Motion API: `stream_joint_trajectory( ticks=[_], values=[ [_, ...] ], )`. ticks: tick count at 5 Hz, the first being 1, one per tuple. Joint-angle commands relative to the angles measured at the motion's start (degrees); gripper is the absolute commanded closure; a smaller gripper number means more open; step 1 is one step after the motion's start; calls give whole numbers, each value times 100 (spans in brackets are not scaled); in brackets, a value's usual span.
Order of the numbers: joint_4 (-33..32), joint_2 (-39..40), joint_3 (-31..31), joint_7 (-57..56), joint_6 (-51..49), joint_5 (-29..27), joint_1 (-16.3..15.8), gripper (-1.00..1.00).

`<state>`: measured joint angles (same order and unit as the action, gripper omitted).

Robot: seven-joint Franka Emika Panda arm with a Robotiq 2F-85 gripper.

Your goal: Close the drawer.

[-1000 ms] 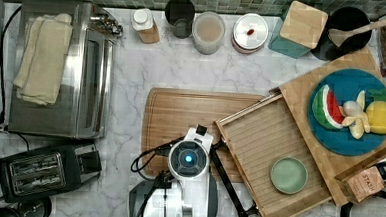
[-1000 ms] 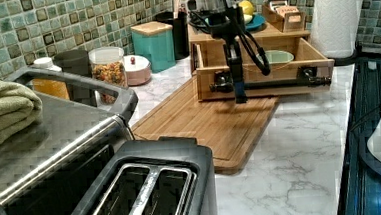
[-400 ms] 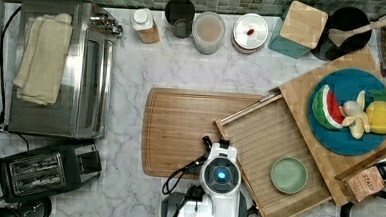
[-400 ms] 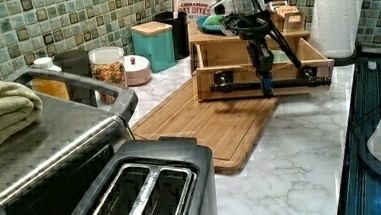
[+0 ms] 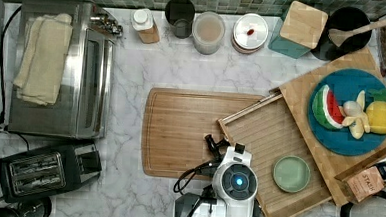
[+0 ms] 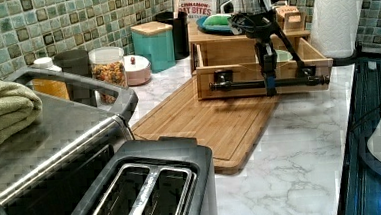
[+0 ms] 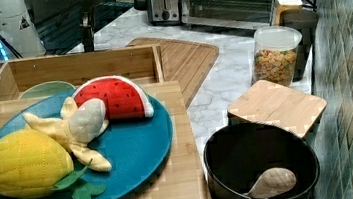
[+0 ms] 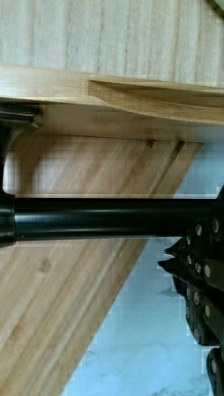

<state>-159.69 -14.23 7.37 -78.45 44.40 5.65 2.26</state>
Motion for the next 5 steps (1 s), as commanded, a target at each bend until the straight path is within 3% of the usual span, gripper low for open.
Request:
stream_joint_trajectory(
  ticks=[1,2,4,5],
  values=[
    [119,-205,352,-887,221,439,279,100],
    [323,-47,589,-1298,334,536,400,100],
    [1229,577,1135,-2479,80,67,384,100],
    [1656,834,1244,-2708,-16,91,410,100]
  ],
)
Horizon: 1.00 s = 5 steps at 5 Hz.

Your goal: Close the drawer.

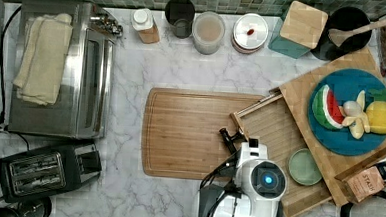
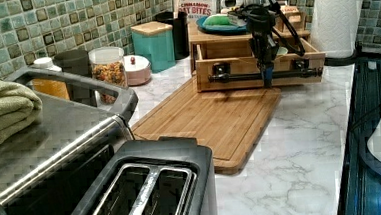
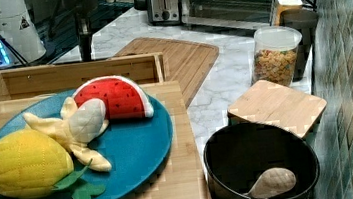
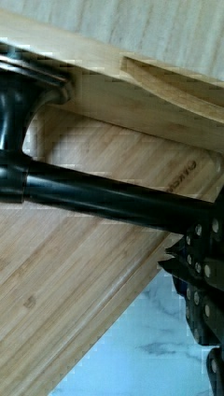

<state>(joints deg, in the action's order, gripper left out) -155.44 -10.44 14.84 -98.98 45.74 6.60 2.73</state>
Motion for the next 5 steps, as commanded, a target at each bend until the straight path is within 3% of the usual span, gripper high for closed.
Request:
stream_joint_trajectory(
  ticks=[1,4,5],
  values=[
    [1621,761,735,-947,-81,-117,314,100],
    [3247,1960,1234,-2141,-82,-699,429,100],
    [3345,2136,1341,-2325,635,-844,484,100]
  ],
)
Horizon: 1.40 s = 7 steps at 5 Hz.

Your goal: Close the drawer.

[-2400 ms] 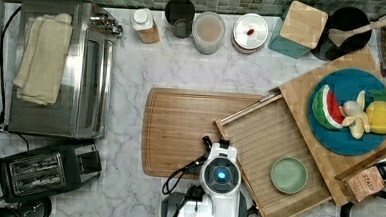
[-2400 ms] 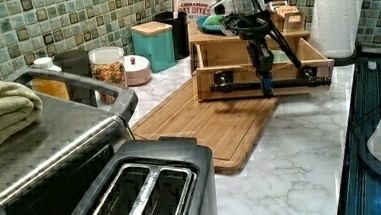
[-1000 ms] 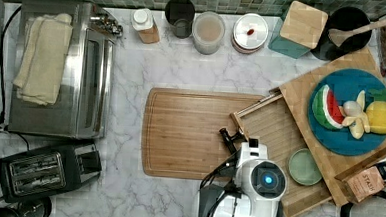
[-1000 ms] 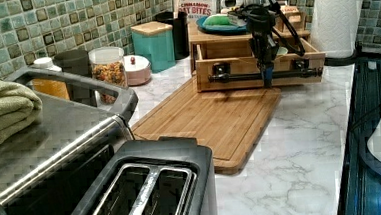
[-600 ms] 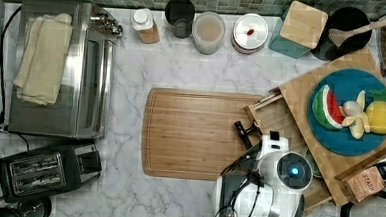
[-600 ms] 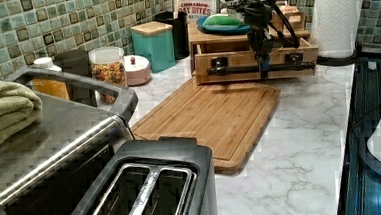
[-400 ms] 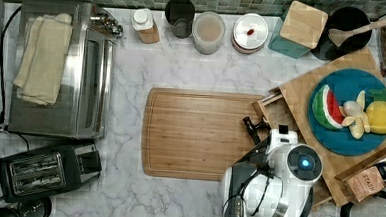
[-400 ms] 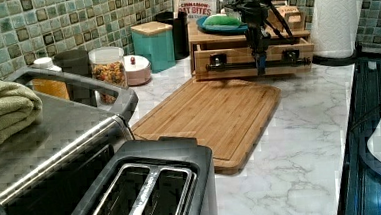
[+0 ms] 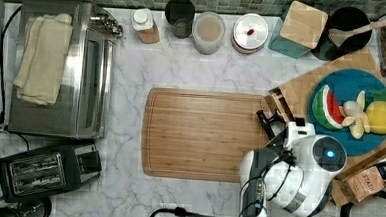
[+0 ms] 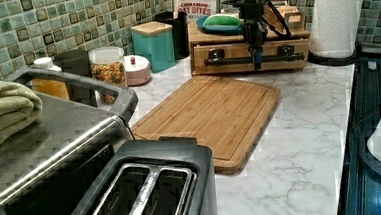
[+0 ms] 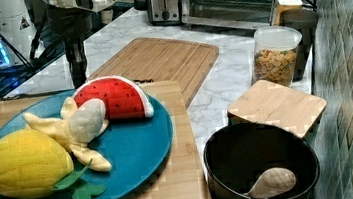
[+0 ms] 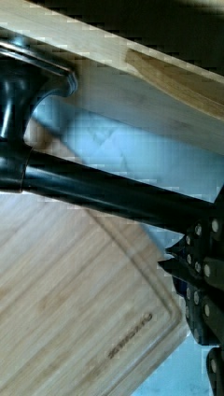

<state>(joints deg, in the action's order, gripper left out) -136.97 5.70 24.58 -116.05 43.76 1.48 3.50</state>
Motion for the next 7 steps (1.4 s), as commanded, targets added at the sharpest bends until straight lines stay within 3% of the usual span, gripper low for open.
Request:
stream_joint_trajectory(
  ticks=[1,2,7],
  values=[
    [1828,755,430,-786,949,-460,474,100],
    [2058,854,455,-1047,749,-787,533,100],
    [2057,855,462,-1046,749,-790,525,100]
  ],
)
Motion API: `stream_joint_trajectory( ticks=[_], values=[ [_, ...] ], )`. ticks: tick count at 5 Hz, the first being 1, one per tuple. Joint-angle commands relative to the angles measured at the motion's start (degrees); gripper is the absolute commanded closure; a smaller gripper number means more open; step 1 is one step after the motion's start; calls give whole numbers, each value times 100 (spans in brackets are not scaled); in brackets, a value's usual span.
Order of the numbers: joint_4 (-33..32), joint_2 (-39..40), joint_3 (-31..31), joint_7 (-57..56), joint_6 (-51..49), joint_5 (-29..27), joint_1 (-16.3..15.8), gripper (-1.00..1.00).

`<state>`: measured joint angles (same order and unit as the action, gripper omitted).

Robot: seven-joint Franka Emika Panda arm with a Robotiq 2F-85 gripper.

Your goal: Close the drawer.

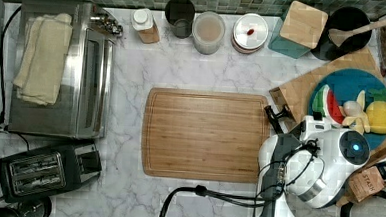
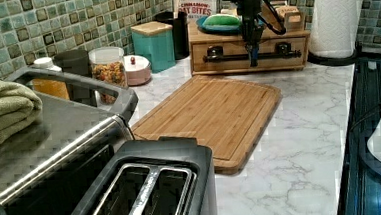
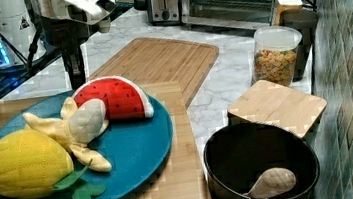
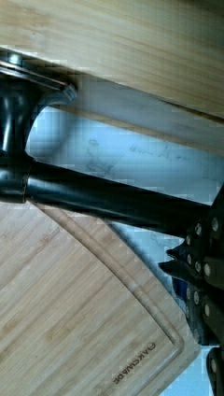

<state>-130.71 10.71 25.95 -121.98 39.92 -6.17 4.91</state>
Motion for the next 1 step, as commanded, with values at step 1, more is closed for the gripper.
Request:
stream_joint_trajectory(
  ticks=[1],
  values=[
    [1430,354,330,-458,1132,-27,379,100]
  ],
)
